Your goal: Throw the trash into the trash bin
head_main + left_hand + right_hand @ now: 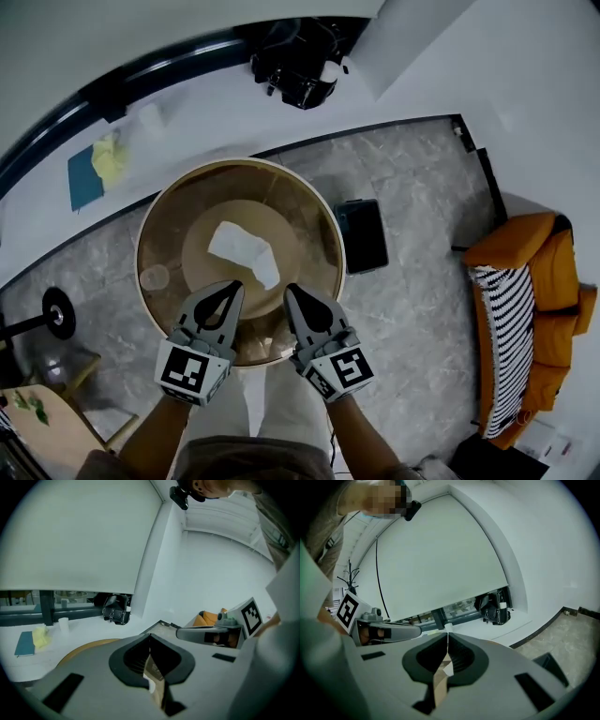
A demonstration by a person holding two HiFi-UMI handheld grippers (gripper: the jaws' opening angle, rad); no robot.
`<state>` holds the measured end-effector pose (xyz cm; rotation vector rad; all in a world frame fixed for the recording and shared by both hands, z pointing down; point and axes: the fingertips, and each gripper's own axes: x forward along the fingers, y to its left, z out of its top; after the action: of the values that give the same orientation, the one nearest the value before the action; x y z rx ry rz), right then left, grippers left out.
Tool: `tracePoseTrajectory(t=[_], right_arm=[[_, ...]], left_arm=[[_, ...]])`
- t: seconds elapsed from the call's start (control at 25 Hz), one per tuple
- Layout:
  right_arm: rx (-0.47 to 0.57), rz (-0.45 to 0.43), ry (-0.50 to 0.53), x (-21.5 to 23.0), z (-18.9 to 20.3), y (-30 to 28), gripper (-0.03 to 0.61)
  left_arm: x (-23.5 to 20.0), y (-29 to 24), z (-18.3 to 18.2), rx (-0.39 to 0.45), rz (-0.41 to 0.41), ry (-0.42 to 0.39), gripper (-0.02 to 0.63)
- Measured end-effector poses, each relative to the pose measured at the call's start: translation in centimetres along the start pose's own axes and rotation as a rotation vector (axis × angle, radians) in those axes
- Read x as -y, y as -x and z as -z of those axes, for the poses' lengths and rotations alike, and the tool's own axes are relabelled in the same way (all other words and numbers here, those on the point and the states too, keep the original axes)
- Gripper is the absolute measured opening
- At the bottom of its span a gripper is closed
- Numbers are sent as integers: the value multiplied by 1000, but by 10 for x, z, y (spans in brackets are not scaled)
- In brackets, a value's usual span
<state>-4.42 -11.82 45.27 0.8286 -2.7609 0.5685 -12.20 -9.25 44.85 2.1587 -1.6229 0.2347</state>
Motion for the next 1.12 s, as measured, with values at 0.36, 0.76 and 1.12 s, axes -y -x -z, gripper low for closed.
tracePoseTrajectory(t=[0.36,0.76,1.12], right_arm=[[-40,-23,5,18,31,-12,20],[-104,-94,-7,17,48,-19,318],[-181,-155,25,19,75,-39,340]], left_arm=[[1,-23,32,-21,-5,18,18],[2,-21,41,-15,-42,48,18],[-3,-20,46,-21,-63,55,18]])
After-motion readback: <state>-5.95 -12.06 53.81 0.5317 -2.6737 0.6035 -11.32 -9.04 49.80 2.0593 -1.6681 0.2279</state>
